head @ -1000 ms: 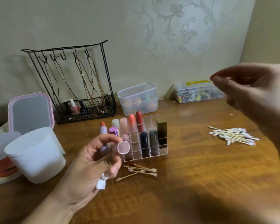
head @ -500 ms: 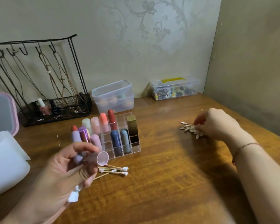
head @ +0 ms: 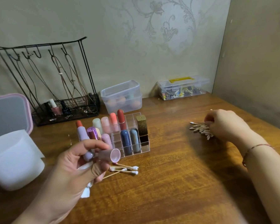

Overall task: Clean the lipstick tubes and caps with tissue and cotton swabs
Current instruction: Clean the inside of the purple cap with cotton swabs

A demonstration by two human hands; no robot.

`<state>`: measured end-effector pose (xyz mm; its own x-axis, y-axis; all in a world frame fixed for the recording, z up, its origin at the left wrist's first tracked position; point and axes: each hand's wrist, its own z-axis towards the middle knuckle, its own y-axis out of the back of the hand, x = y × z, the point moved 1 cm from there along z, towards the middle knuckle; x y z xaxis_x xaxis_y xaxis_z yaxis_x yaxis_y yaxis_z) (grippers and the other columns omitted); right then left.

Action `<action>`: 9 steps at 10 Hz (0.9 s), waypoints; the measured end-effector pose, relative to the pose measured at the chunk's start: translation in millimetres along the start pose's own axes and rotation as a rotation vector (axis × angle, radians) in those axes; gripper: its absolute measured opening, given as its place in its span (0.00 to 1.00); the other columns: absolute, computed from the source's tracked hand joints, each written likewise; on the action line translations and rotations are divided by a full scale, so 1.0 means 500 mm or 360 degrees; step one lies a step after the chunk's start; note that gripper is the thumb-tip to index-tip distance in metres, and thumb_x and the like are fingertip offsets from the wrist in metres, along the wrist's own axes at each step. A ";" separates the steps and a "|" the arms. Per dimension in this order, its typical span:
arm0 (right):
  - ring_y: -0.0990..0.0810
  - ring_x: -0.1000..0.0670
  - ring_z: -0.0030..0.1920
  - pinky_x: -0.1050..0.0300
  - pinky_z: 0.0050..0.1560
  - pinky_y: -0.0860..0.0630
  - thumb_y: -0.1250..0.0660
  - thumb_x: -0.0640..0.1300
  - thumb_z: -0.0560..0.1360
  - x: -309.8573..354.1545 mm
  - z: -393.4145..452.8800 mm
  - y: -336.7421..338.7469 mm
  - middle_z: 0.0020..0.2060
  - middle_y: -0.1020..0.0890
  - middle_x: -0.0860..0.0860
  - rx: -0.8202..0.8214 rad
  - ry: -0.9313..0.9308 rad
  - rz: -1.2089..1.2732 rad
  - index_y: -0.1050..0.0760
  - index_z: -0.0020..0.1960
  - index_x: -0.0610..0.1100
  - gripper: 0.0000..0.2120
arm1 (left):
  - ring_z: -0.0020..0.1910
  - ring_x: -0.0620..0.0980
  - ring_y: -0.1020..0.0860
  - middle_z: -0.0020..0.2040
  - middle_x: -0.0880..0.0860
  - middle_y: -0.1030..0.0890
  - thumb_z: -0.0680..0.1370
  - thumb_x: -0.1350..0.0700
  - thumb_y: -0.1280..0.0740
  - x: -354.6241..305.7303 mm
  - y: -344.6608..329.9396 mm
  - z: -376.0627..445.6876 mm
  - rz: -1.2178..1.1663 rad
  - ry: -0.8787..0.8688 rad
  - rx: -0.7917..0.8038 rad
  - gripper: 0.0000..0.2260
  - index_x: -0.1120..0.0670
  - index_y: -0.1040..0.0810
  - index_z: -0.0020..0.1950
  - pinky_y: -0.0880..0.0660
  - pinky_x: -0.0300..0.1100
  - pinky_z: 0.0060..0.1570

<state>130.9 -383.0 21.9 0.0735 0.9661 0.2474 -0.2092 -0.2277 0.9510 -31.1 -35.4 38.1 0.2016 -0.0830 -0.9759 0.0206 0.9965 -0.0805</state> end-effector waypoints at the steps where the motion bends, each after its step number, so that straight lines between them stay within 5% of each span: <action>1: 0.24 0.43 0.50 0.49 0.49 0.25 0.37 0.46 0.80 0.007 0.002 0.004 0.45 0.20 0.48 -0.0195 0.0093 0.0188 0.26 0.48 0.49 0.03 | 0.25 0.48 0.27 0.33 0.55 0.22 0.45 0.43 0.16 -0.008 -0.006 -0.005 0.0078 -0.0037 -0.0005 0.31 0.56 0.17 0.41 0.30 0.35 0.23; 3: 0.21 0.58 0.38 0.68 0.36 0.29 0.35 0.44 0.79 0.164 -0.123 0.080 0.38 0.20 0.61 -0.0492 0.0875 0.1057 0.25 0.49 0.53 0.04 | 0.25 0.49 0.27 0.31 0.58 0.24 0.48 0.47 0.15 -0.019 0.015 0.000 -0.0117 -0.0036 -0.0035 0.28 0.54 0.18 0.44 0.29 0.38 0.24; 4: 0.20 0.63 0.38 0.77 0.37 0.31 0.33 0.45 0.77 0.274 -0.208 0.125 0.36 0.21 0.66 -0.0332 0.1350 0.1300 0.23 0.48 0.55 0.05 | 0.24 0.48 0.27 0.30 0.56 0.23 0.47 0.51 0.14 -0.024 0.026 0.006 -0.0357 -0.0061 -0.0104 0.26 0.53 0.17 0.41 0.30 0.36 0.23; 6: 0.20 0.57 0.39 0.74 0.40 0.31 0.36 0.40 0.75 0.351 -0.282 0.095 0.41 0.20 0.57 -0.0005 0.1466 0.1808 0.17 0.48 0.54 0.12 | 0.21 0.48 0.28 0.34 0.57 0.20 0.48 0.55 0.14 -0.021 0.043 0.011 -0.0544 -0.0138 -0.0151 0.23 0.51 0.17 0.40 0.32 0.34 0.21; 7: 0.19 0.55 0.39 0.72 0.40 0.28 0.35 0.38 0.75 0.351 -0.325 0.088 0.41 0.21 0.55 -0.0377 0.1484 0.1857 0.17 0.49 0.53 0.13 | 0.20 0.48 0.29 0.30 0.56 0.22 0.51 0.56 0.15 -0.022 0.045 0.015 -0.0516 -0.0182 -0.0103 0.21 0.52 0.17 0.39 0.32 0.34 0.20; 8: 0.17 0.55 0.39 0.70 0.40 0.25 0.28 0.50 0.73 0.356 -0.286 0.072 0.42 0.19 0.51 -0.0287 0.1318 0.1770 0.17 0.47 0.57 0.03 | 0.22 0.49 0.26 0.33 0.55 0.19 0.51 0.54 0.15 -0.026 0.044 0.013 -0.0416 -0.0215 -0.0089 0.20 0.51 0.18 0.37 0.30 0.35 0.21; 9: 0.21 0.67 0.29 0.76 0.31 0.27 0.31 0.80 0.30 0.317 -0.195 -0.026 0.36 0.17 0.55 0.0476 0.1039 0.1314 0.22 0.32 0.72 0.31 | 0.24 0.48 0.24 0.36 0.56 0.17 0.51 0.60 0.16 -0.030 0.038 0.013 -0.0244 -0.0229 -0.0137 0.18 0.50 0.18 0.34 0.29 0.36 0.22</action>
<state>50.4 -215.3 30.6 -0.5302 0.3604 0.7675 0.2956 -0.7698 0.5657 -27.7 -15.3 52.6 0.3402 -0.2271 -0.9125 -0.0207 0.9684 -0.2487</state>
